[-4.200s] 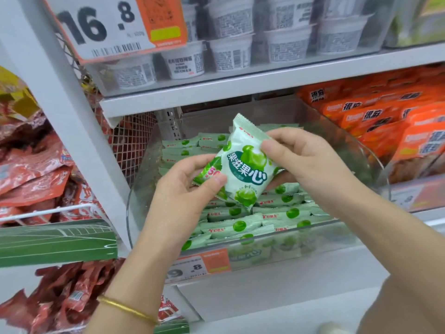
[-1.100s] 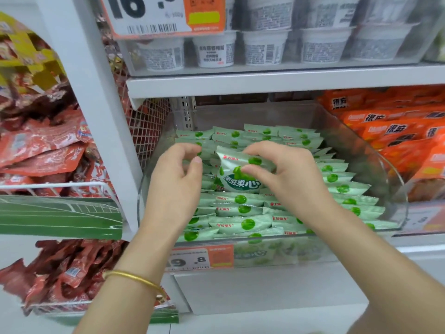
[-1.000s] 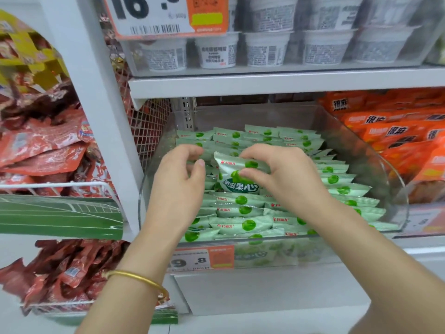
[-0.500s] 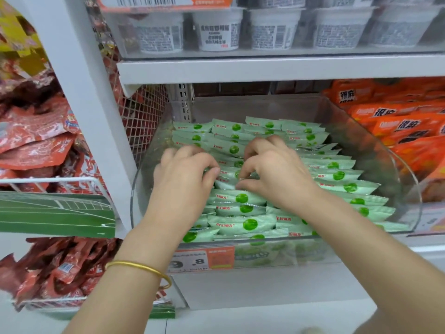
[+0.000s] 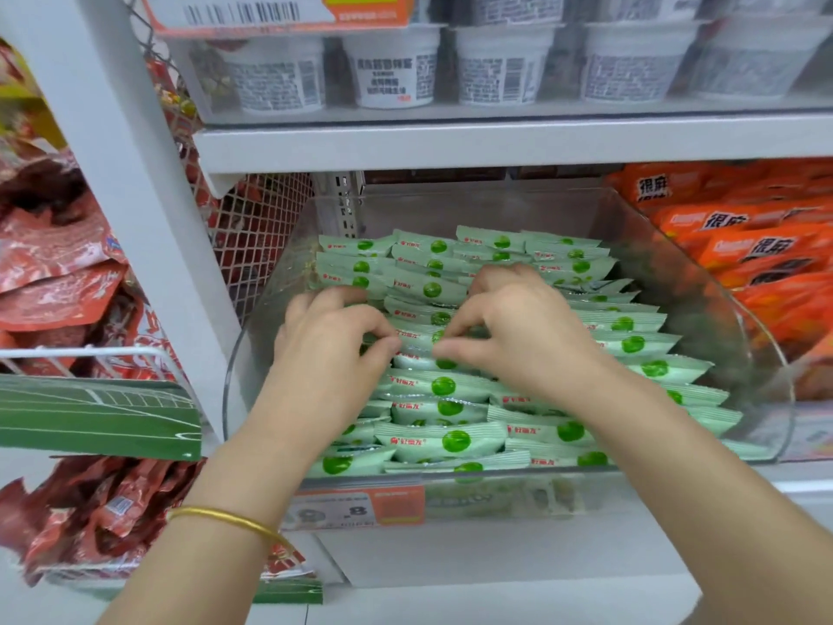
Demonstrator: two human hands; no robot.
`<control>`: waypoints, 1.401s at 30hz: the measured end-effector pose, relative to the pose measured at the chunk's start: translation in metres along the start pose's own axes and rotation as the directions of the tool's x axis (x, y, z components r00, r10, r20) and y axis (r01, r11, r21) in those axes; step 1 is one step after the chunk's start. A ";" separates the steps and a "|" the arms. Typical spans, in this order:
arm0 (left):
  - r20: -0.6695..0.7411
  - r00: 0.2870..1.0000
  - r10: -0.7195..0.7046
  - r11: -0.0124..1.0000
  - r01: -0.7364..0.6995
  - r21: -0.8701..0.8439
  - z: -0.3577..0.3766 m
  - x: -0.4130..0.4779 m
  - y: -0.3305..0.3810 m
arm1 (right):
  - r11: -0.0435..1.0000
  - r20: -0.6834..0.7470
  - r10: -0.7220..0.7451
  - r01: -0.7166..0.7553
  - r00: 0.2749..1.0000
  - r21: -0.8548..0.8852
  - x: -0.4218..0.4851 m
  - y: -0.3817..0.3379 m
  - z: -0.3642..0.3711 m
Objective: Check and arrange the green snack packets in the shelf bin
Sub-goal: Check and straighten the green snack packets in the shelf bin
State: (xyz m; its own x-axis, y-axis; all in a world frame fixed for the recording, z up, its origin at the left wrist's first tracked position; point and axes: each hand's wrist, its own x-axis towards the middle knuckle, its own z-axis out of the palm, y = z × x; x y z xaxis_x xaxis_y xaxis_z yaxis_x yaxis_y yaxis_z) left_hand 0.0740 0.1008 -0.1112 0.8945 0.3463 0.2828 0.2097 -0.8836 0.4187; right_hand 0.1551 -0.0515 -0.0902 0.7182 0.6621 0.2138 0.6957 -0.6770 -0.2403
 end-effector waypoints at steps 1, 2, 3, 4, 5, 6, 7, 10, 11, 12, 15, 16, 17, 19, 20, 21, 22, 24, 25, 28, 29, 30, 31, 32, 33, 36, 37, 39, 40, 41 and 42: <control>-0.023 1.000 -0.005 1.000 0.004 -0.026 -0.002 0.001 0.000 | 0.998 -0.056 0.029 -0.026 0.998 0.060 0.000 0.004 -0.003; -0.052 0.999 -0.009 0.999 0.007 -0.046 -0.004 0.002 0.001 | 0.995 -0.108 0.057 -0.047 0.993 0.088 0.001 0.007 -0.005; -0.072 0.997 -0.013 0.999 0.009 -0.054 -0.005 0.003 0.001 | 0.995 -0.138 0.073 -0.063 0.988 0.081 0.001 0.008 -0.005; -0.074 0.997 -0.013 0.999 0.009 -0.048 -0.006 0.004 0.002 | 0.996 -0.145 0.078 -0.071 0.986 0.054 0.002 0.008 -0.005; -0.060 0.998 -0.008 1.000 0.006 -0.031 -0.006 0.006 0.002 | 0.997 -0.133 0.072 -0.070 0.988 0.021 0.003 0.007 -0.003; -0.033 0.999 -0.006 1.000 0.006 -0.009 -0.006 0.008 0.003 | 0.998 -0.112 0.064 -0.066 0.992 -0.008 0.004 0.005 -0.002; 0.000 1.000 -0.012 1.000 0.012 0.015 -0.005 0.009 0.004 | 0.997 -0.084 0.064 -0.067 0.994 -0.032 0.006 0.003 0.000; 0.062 0.997 -0.036 0.995 0.030 0.091 0.001 0.010 0.006 | 0.986 0.011 0.080 -0.077 0.997 -0.149 0.010 -0.003 0.004; 0.065 0.997 -0.034 0.994 0.027 0.106 0.002 0.010 0.006 | 0.979 0.023 0.082 -0.076 0.996 -0.189 0.010 -0.005 0.005; 0.066 0.997 -0.032 0.993 0.024 0.114 0.004 0.011 0.005 | 0.973 0.016 0.078 -0.072 0.997 -0.218 0.011 -0.007 0.006; 0.059 0.998 -0.018 0.994 0.011 0.112 0.008 0.010 0.002 | 0.971 -0.053 0.023 -0.035 0.998 -0.238 0.010 -0.008 0.010; 0.055 0.998 -0.014 0.994 0.008 0.105 0.009 0.009 0.001 | 0.978 -0.067 0.019 -0.032 0.998 -0.208 0.009 -0.007 0.010; 0.056 0.998 -0.015 0.995 0.009 0.103 0.010 0.009 0.000 | 0.987 -0.077 0.024 -0.036 0.997 -0.157 0.008 -0.006 0.011; 0.076 0.997 -0.026 0.993 0.017 0.117 0.011 0.010 -0.001 | 0.998 -0.094 0.052 -0.056 0.994 -0.038 0.008 -0.002 0.012; 0.087 0.996 -0.033 0.992 0.022 0.122 0.011 0.011 -0.002 | 0.998 -0.097 0.067 -0.066 0.993 0.019 0.007 -0.001 0.012; 0.091 0.995 -0.037 0.992 0.026 0.119 0.011 0.011 -0.002 | 0.995 -0.097 0.079 -0.072 0.992 0.068 0.006 0.000 0.012; 0.090 0.995 -0.038 0.993 0.028 0.112 0.011 0.012 -0.002 | 0.991 -0.103 0.086 -0.074 0.991 0.112 0.006 0.001 0.013; 0.078 0.996 -0.037 0.996 0.030 0.085 0.011 0.012 -0.002 | 0.979 -0.147 0.094 -0.065 0.985 0.192 0.006 0.002 0.014; 0.069 0.997 -0.039 0.997 0.035 0.062 0.010 0.012 -0.002 | 0.971 -0.191 0.100 -0.053 0.977 0.235 0.006 0.002 0.014; 0.019 0.999 -0.027 0.998 0.028 -0.056 0.007 0.010 -0.002 | 0.917 -0.352 0.170 -0.017 0.921 0.398 0.005 0.003 0.007; -0.006 1.000 -0.016 0.993 0.015 -0.116 0.005 0.008 -0.001 | 0.886 -0.386 0.204 -0.003 0.899 0.463 0.003 0.003 0.003; -0.031 0.999 -0.009 0.981 0.003 -0.195 0.003 0.007 0.001 | 0.845 -0.410 0.240 0.018 0.880 0.534 0.001 0.003 -0.001; -0.046 0.999 -0.012 0.957 -0.002 -0.291 0.000 0.005 0.004 | 0.796 -0.421 0.272 0.043 0.866 0.603 -0.001 0.004 -0.006; -0.049 0.999 -0.018 0.918 -0.003 -0.397 -0.003 0.002 0.008 | 0.745 -0.419 0.298 0.065 0.858 0.663 -0.004 0.005 -0.009; -0.048 0.999 -0.014 0.868 -0.012 -0.496 -0.006 -0.002 0.012 | 0.696 -0.404 0.315 0.080 0.859 0.714 -0.007 0.006 -0.013; -0.035 0.997 0.063 0.761 -0.071 -0.644 -0.012 -0.009 0.023 | 0.531 -0.298 0.348 0.076 0.889 0.844 -0.016 0.008 -0.021; -0.014 0.997 0.082 0.735 -0.070 -0.675 -0.013 -0.011 0.026 | 0.474 -0.260 0.354 0.067 0.898 0.878 -0.019 0.009 -0.023; 0.020 0.996 0.087 0.684 -0.045 -0.728 -0.013 -0.015 0.029 | 0.391 -0.206 0.356 0.055 0.912 0.919 -0.025 0.012 -0.026; 0.033 0.996 0.078 0.658 -0.027 -0.753 -0.012 -0.016 0.031 | 0.369 -0.193 0.347 0.055 0.918 0.928 -0.027 0.014 -0.028; 0.046 0.997 0.064 0.634 -0.005 -0.774 -0.011 -0.017 0.032 | 0.355 -0.183 0.326 0.059 0.927 0.933 -0.030 0.015 -0.029; 0.057 0.997 0.050 0.616 0.014 -0.787 -0.010 -0.018 0.033 | 0.348 -0.173 0.295 0.063 0.940 0.935 -0.034 0.018 -0.030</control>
State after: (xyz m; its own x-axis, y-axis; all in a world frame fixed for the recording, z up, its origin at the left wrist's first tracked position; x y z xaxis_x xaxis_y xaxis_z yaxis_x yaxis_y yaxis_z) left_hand 0.0607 0.0685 -0.0936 0.9249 0.2828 0.2540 -0.1694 -0.2915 0.9414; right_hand 0.1436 -0.0954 -0.0735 0.8826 0.3670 0.2938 0.2739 0.1065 -0.9559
